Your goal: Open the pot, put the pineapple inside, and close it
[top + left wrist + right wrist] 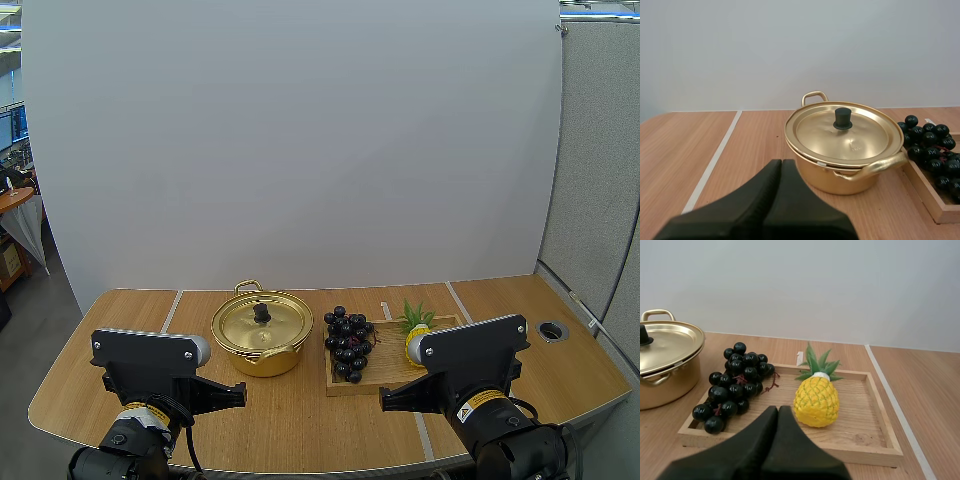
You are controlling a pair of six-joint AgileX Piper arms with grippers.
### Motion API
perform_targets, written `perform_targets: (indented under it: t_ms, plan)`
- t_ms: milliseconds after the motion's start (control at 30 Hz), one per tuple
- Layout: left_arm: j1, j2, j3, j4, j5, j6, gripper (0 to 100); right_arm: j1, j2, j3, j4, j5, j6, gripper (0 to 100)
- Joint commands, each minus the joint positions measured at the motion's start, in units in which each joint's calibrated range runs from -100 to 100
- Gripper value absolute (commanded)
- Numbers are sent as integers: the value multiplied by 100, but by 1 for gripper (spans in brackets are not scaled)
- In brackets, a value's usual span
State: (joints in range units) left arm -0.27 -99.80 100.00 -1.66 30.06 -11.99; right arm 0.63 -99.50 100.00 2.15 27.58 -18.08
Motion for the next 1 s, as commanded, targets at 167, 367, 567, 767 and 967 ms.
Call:
perform_targets:
  t_ms: [167,367,567,767,967]
  plan:
    - [8,-20,0,4,-54,-255,0,3,-50,0,8,-99,-13,0]
    - [8,-20,0,4,-54,-310,0,3,-50,0,8,-99,-13,0]
    - [8,-20,-121,4,17,-309,0,3,-50,0,8,-8,-13,0]
    - [8,-20,-861,4,325,-309,0,3,-50,-513,8,646,-13,0]
    - [8,-20,-1736,4,340,-299,0,3,-50,-1584,8,1260,-13,0]
